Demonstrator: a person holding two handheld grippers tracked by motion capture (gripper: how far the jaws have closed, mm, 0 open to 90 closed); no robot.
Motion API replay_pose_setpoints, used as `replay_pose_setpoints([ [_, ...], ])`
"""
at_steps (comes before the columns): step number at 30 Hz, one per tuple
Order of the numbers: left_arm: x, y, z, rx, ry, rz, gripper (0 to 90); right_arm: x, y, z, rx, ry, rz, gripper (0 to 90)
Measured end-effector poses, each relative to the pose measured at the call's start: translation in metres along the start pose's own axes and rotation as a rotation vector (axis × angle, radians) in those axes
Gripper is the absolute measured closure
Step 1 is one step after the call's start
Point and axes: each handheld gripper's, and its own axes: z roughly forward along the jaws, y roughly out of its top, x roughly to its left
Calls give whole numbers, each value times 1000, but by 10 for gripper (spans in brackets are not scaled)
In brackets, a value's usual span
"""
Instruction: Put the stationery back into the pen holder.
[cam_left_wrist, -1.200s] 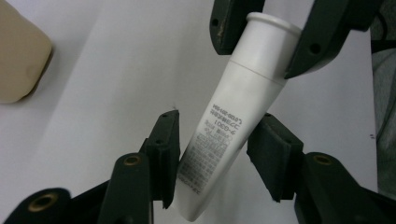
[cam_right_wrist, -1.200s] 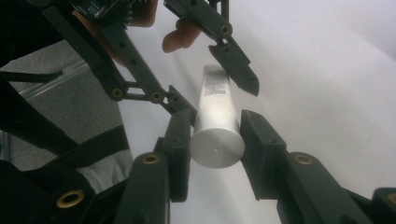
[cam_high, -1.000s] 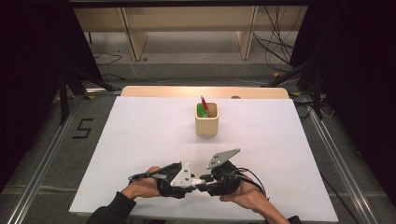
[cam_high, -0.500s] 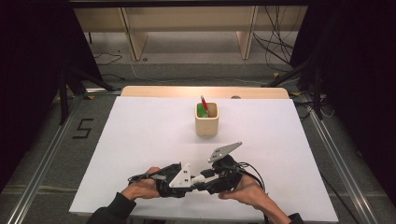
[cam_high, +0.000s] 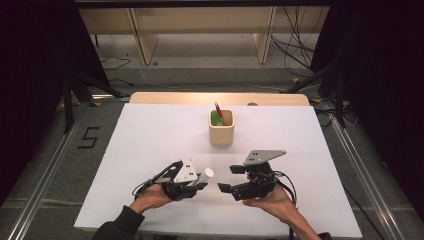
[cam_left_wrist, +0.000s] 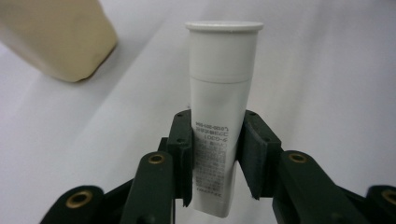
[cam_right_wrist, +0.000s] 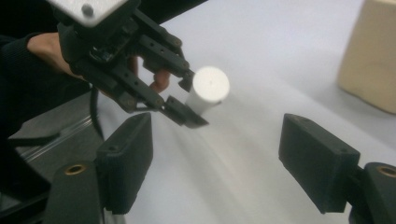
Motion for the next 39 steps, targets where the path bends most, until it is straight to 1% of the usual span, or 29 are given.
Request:
replay_pose_setpoints([
  [2,4,0,-1,-15,25,-51,677,-1,-3,-4,-24,-34,-1,253],
  [4,9,1,-2,-28,58,-93,677,-2,-7,-7,-42,-58,4,246],
  [8,18,1,-5,-59,90,-182,677,-5,-14,-13,-75,-90,7,234],
  [11,25,1,-6,-80,113,-231,677,-7,-21,-16,-97,-101,9,230],
  [13,28,1,-6,-89,133,-246,677,-8,-26,-18,-113,-103,19,224],
  [14,29,2,-6,-99,139,-262,677,-8,-29,-20,-121,-111,22,222],
  [16,33,4,-6,-120,134,-292,677,-8,-34,-22,-141,-113,26,213],
  [19,37,9,-6,-138,152,-310,676,-8,-42,-26,-161,-127,21,207],
  [21,41,13,-6,-158,150,-334,676,-7,-47,-29,-177,-145,17,206],
  [22,42,16,-6,-165,154,-339,676,-6,-49,-30,-183,-153,15,206],
  [26,47,25,-3,-183,163,-350,676,-6,-58,-35,-203,-175,12,204],
  [29,50,32,-1,-193,161,-359,676,-6,-63,-39,-213,-194,12,200],
  [31,52,36,0,-194,170,-350,676,-6,-66,-42,-223,-208,6,201],
  [33,54,40,2,-194,175,-347,676,-6,-69,-45,-228,-215,13,201],
  [37,61,48,3,-203,189,-352,676,-6,-76,-48,-225,-234,16,199],
  [39,64,52,4,-213,185,-367,676,-6,-80,-49,-219,-238,17,198],
])
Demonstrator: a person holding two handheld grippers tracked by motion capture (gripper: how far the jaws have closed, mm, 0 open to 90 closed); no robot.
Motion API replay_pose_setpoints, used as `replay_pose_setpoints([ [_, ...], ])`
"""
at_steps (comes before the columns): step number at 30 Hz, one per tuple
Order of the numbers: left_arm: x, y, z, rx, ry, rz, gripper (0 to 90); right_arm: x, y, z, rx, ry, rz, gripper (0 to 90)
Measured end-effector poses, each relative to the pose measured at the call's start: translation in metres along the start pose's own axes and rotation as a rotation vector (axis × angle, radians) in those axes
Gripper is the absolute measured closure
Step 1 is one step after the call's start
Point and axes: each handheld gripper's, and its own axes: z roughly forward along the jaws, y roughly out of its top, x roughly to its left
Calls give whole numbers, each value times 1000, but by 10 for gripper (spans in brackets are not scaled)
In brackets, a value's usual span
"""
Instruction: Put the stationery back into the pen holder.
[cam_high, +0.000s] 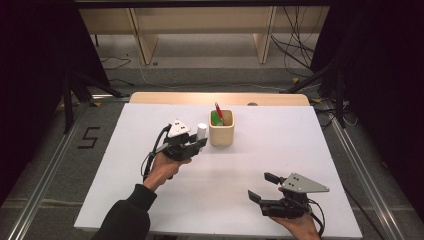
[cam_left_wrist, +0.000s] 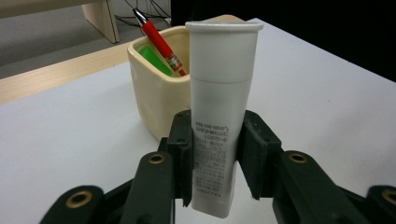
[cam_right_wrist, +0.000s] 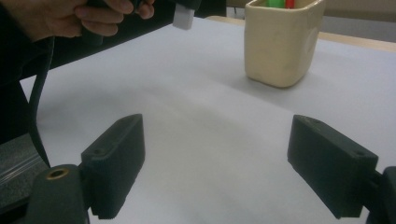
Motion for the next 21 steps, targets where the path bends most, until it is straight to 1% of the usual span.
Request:
replay_pose_setpoints([
  [2,0,4,3,-1,-2,-9,676,0,-2,-1,0,-5,3,197],
  [7,-3,18,11,-4,4,6,676,0,-8,-3,11,-7,7,198],
  [10,-3,24,17,-10,12,3,676,1,-10,-5,8,-8,9,197],
  [13,-1,31,22,-19,19,-5,676,1,-11,-7,2,-12,15,195],
  [16,2,36,25,-34,15,-29,676,0,-13,-9,2,-18,20,195],
  [19,5,41,31,-46,28,-39,676,-2,-15,-9,4,-16,29,196],
  [21,7,45,35,-49,27,-49,676,-1,-15,-9,2,-14,32,196],
])
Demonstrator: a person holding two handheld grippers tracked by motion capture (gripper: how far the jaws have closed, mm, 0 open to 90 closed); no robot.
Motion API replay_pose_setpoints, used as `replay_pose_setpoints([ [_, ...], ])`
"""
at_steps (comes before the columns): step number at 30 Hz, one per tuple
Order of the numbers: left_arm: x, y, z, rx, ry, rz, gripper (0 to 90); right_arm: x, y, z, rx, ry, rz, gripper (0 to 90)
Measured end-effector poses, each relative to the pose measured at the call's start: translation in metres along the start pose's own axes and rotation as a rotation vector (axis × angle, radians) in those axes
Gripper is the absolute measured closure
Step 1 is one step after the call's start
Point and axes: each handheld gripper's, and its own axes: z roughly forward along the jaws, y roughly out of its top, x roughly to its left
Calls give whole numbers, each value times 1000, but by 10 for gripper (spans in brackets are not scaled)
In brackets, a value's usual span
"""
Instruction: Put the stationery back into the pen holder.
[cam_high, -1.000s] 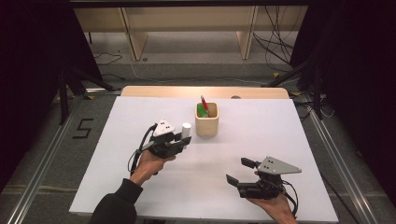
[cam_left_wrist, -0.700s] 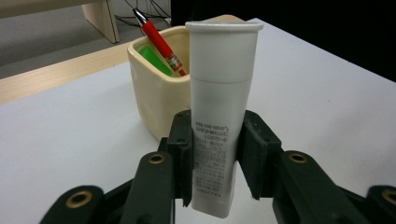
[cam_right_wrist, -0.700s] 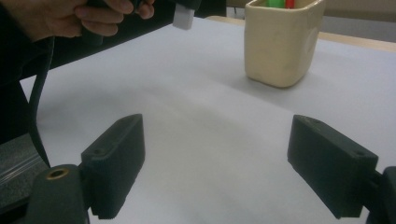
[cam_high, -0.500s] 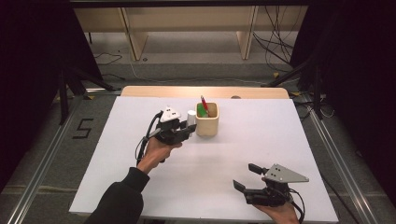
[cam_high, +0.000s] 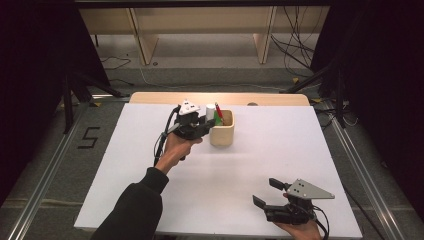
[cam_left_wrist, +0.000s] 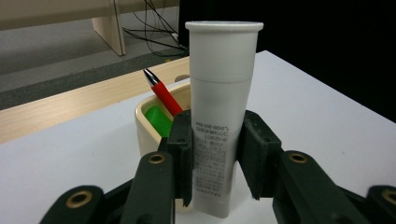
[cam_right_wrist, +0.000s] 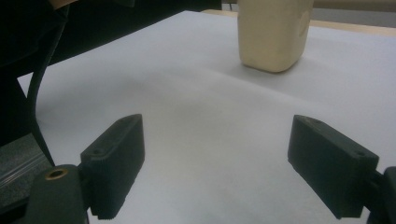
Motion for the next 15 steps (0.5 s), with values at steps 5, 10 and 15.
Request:
replay_pose_setpoints([
  [5,-3,6,13,10,6,9,676,0,0,0,-1,5,-3,196],
  [10,-5,12,25,13,19,17,675,1,0,0,-2,6,-3,197],
  [15,-4,15,35,18,40,17,675,0,-1,1,0,7,-4,197],
])
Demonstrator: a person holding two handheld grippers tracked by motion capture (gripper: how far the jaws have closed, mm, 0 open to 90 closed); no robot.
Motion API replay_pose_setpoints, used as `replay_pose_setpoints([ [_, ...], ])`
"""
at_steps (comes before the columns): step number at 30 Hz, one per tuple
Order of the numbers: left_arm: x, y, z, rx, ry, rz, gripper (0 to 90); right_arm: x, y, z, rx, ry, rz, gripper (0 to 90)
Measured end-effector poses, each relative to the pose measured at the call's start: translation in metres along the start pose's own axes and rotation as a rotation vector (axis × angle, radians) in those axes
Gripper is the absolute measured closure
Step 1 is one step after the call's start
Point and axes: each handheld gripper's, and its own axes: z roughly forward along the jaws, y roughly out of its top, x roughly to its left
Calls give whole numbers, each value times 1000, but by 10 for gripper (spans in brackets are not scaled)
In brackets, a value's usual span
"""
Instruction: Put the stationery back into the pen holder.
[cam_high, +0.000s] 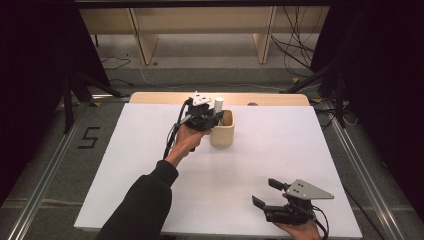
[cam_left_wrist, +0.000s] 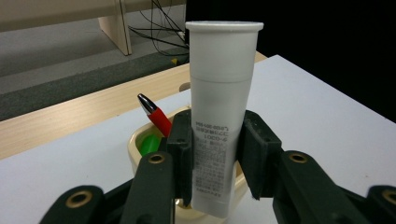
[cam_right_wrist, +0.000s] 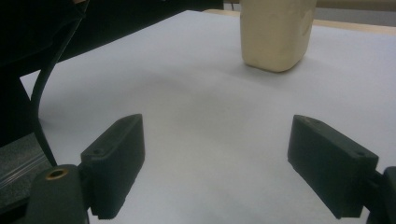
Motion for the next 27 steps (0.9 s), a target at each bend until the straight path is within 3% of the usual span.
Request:
replay_pose_setpoints([
  [19,6,-7,29,40,20,-57,670,0,-1,2,2,16,5,203],
  [21,6,-8,29,44,5,-71,661,0,-2,3,2,16,6,203],
  [22,7,-7,29,38,-24,-85,623,-1,-2,3,0,16,8,203],
  [24,6,-5,29,68,-32,-101,488,-1,-2,4,1,15,6,204],
  [25,6,-4,29,83,-24,-101,398,-1,-2,4,5,16,8,204],
  [27,7,-3,25,89,-40,-80,325,-1,-2,4,7,17,9,204],
])
